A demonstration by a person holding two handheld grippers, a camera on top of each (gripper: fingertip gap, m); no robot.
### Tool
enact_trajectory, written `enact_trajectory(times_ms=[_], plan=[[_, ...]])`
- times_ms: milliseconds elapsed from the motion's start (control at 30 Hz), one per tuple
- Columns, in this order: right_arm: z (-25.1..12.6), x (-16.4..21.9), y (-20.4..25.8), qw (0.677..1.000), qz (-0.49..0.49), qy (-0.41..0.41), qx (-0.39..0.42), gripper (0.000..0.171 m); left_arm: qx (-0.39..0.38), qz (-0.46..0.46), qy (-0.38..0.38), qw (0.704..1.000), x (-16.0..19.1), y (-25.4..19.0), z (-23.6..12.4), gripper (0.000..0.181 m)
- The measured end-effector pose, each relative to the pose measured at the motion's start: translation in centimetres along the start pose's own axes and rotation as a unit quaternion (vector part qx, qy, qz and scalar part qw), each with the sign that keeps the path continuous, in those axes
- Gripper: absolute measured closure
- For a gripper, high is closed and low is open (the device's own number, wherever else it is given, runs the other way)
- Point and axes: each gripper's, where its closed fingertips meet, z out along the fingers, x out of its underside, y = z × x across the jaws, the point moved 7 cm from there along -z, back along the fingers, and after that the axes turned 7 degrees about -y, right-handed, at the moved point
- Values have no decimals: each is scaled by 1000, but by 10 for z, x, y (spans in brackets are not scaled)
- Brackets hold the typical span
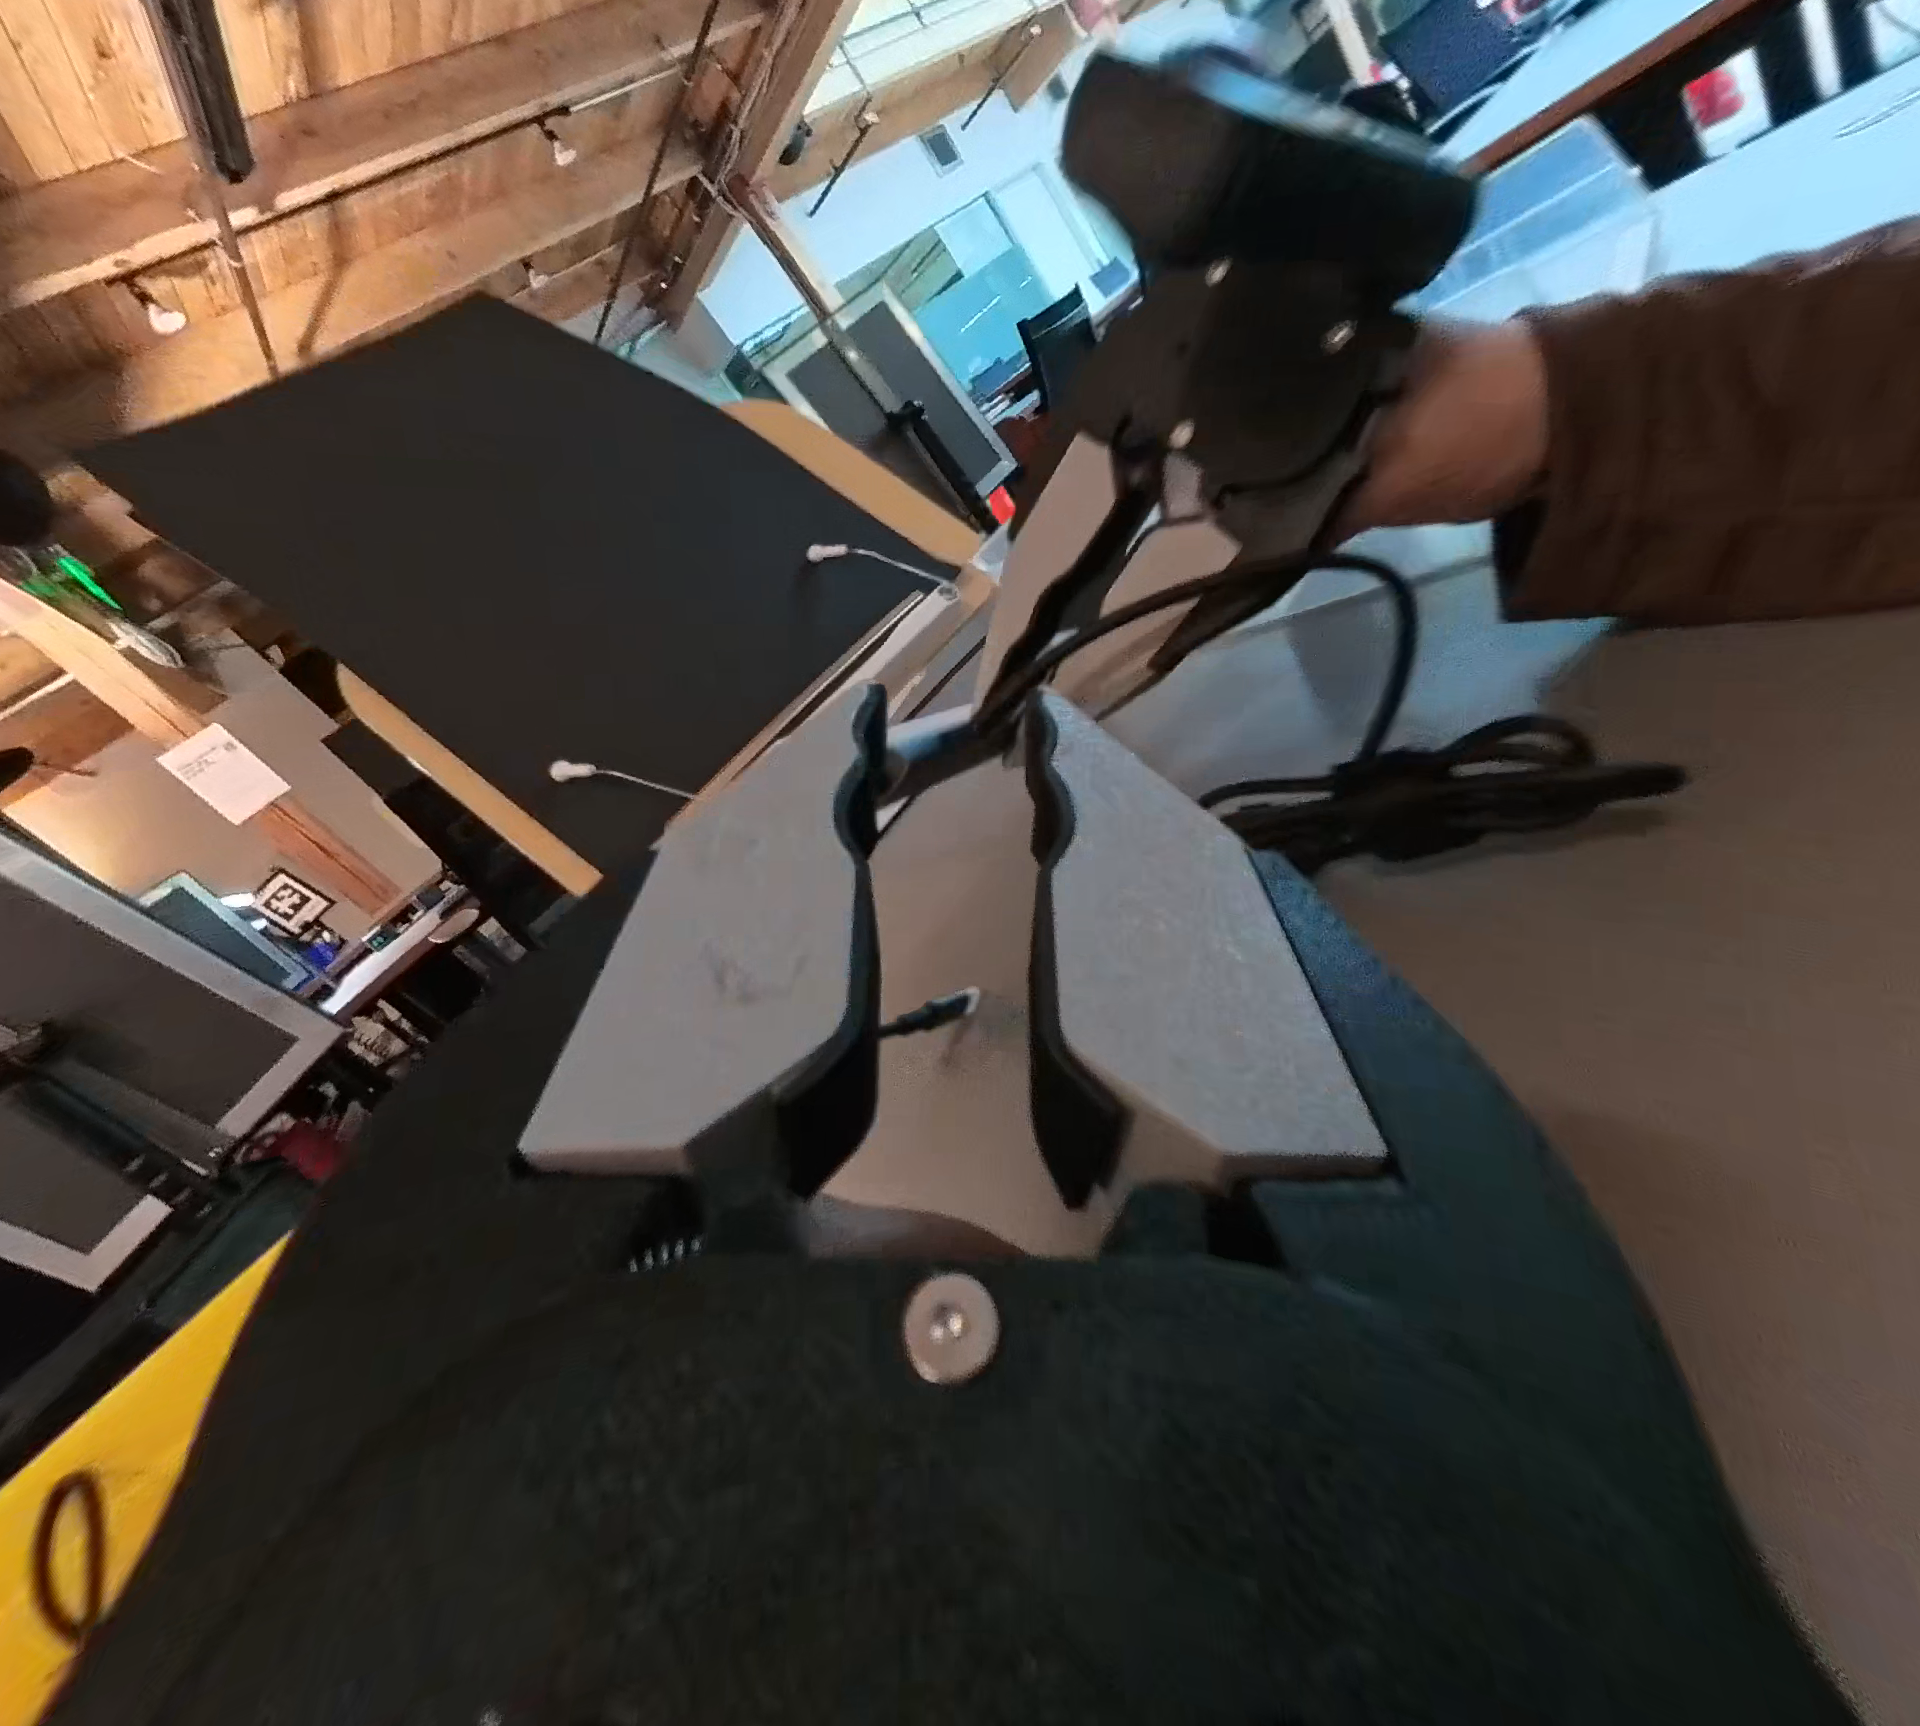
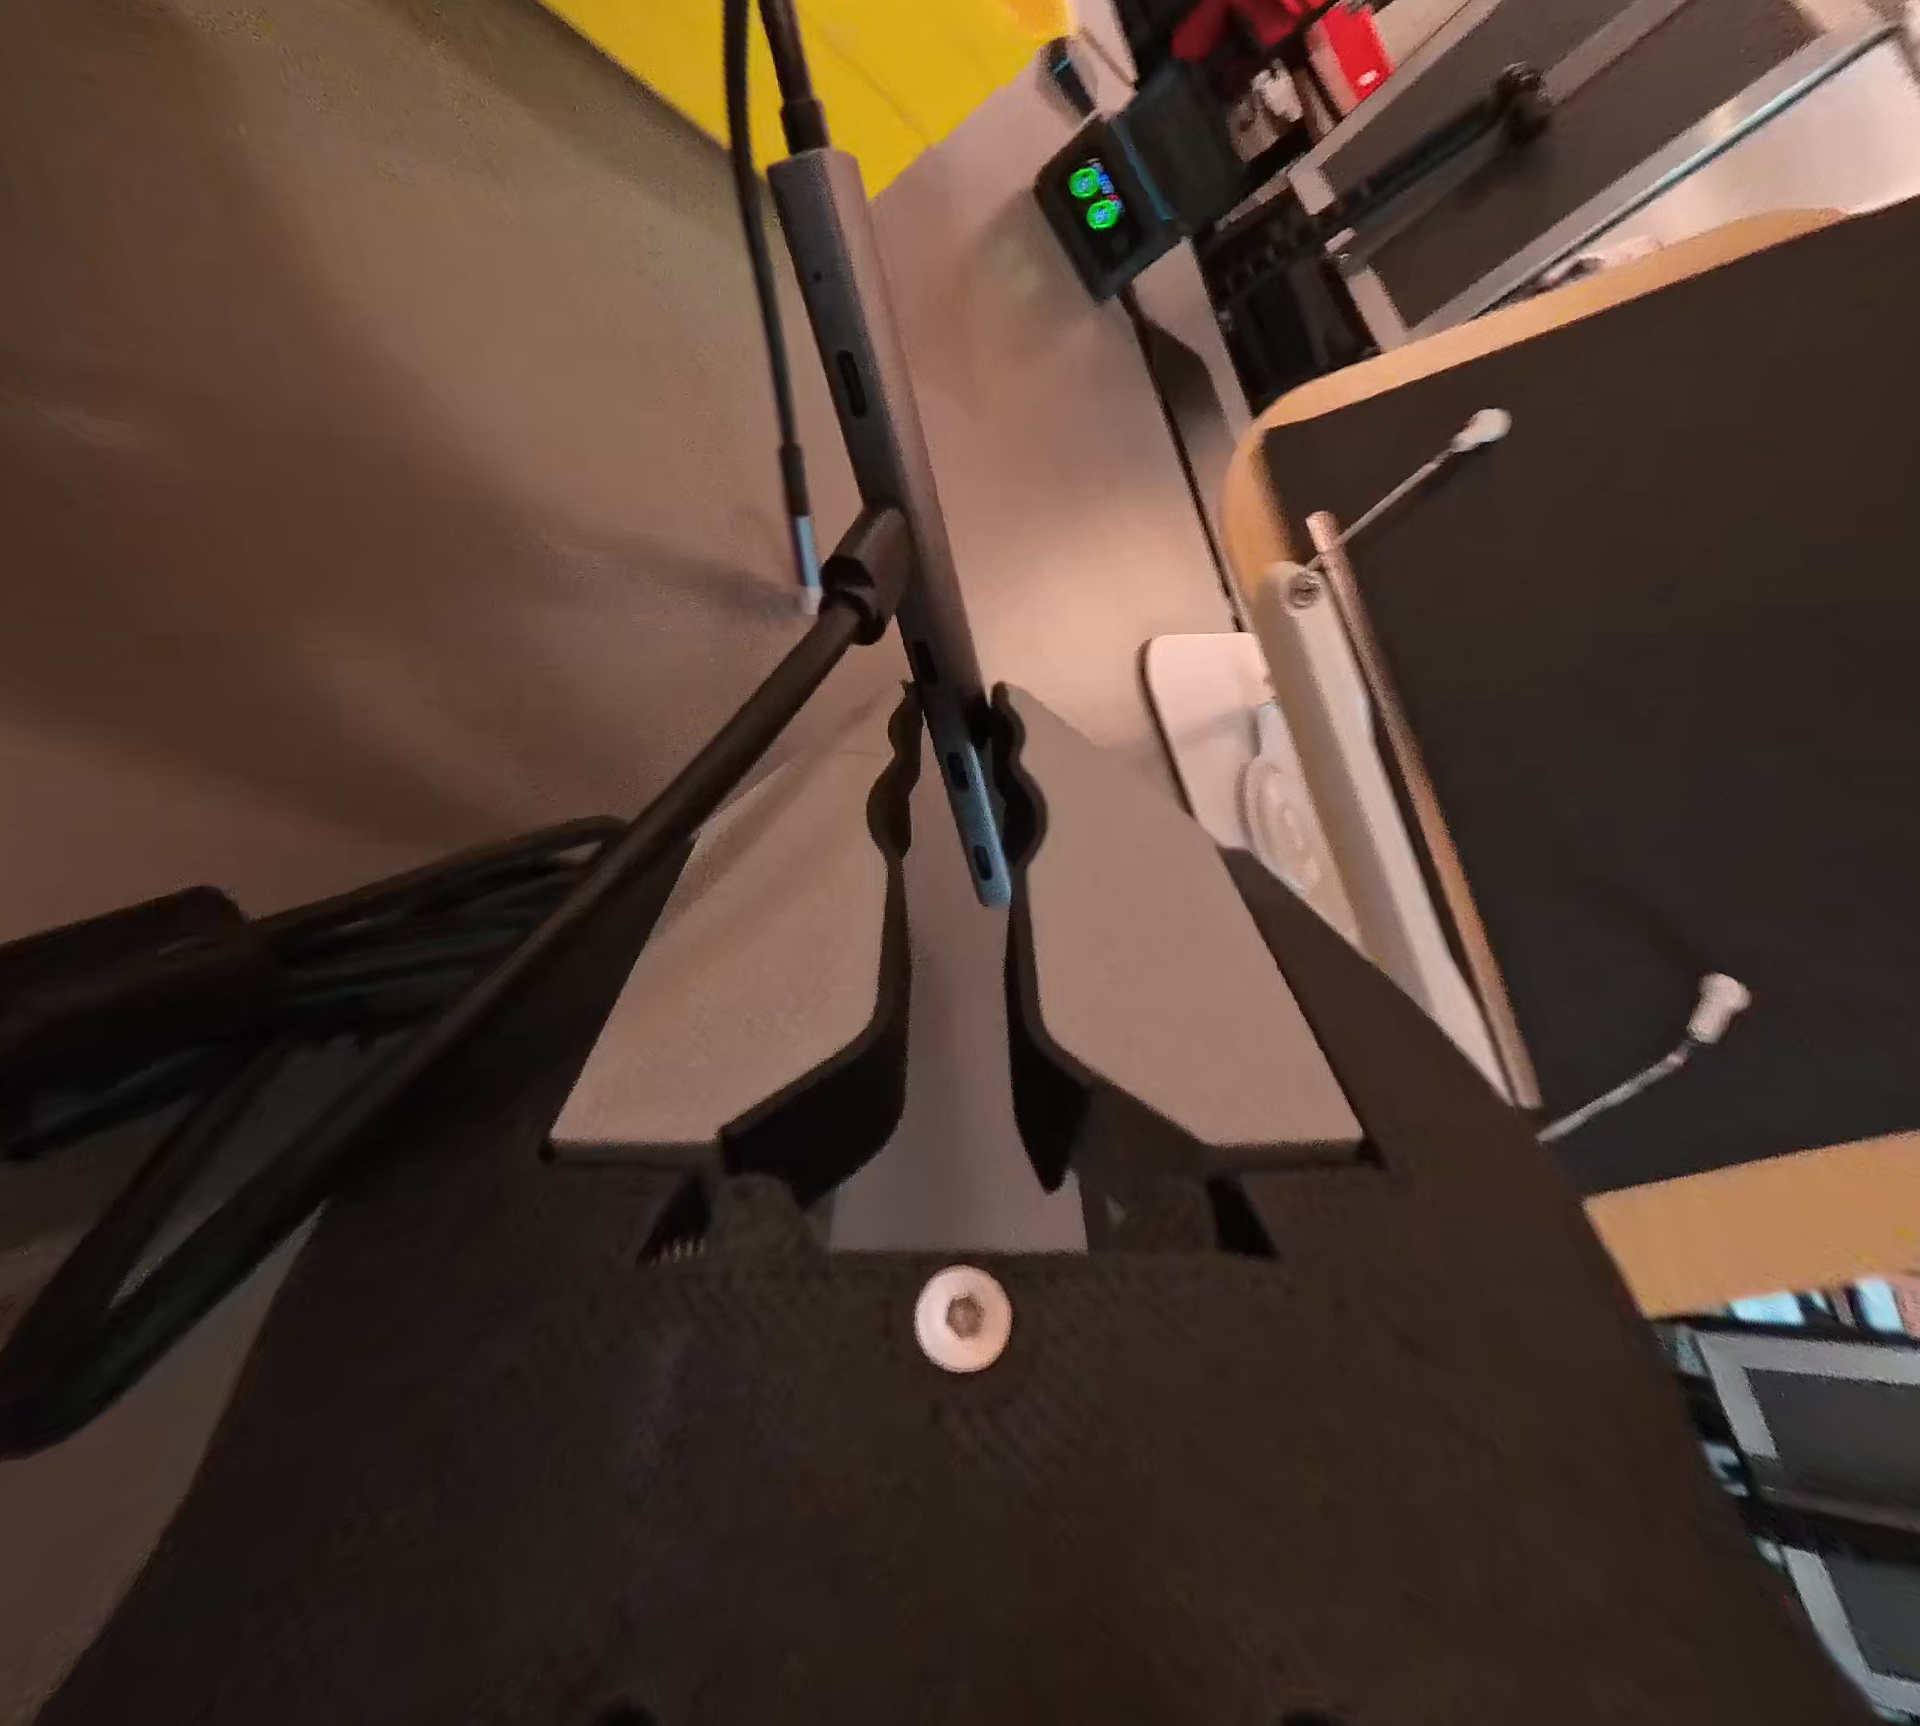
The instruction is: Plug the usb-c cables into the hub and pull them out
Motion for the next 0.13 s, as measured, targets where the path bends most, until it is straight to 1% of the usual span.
enact_trajectory(times_ms=[67, 133], plan=[[5, 1, 9, 999, 4, 7, -32, 161, 0, 8, 15, 1000, -20, 0, -13, 158], [11, 0, 20, 998, 0, 20, -59, 161, -32, 2, 32, 999, -42, 16, -29, 159]])
